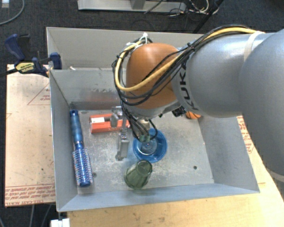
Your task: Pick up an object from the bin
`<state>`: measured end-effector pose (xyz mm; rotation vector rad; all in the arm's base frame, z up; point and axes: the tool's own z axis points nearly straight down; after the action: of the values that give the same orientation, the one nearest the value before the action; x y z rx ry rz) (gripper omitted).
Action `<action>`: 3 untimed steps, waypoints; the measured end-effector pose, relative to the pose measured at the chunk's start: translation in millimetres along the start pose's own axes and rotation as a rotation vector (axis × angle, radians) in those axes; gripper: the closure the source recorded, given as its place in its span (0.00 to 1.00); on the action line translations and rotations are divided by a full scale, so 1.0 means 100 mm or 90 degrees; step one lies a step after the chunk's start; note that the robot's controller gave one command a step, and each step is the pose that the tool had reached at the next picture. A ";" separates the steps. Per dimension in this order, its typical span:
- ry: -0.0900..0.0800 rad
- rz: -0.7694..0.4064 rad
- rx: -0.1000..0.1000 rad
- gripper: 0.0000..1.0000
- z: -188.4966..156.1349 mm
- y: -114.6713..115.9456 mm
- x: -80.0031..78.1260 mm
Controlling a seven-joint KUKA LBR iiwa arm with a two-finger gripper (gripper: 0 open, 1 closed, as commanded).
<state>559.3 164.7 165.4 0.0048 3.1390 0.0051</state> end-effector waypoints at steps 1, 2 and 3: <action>-0.001 -0.182 -0.001 0.00 0.25 -0.33 -0.06; -0.002 -0.255 0.000 0.00 0.54 -0.49 -0.05; -0.017 -0.317 -0.002 1.00 0.89 -0.93 0.12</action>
Offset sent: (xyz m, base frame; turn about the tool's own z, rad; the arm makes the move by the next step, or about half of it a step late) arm -0.0012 -0.0542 -0.0954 -0.1351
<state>547.2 72.3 76.2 -0.7618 3.0175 0.0088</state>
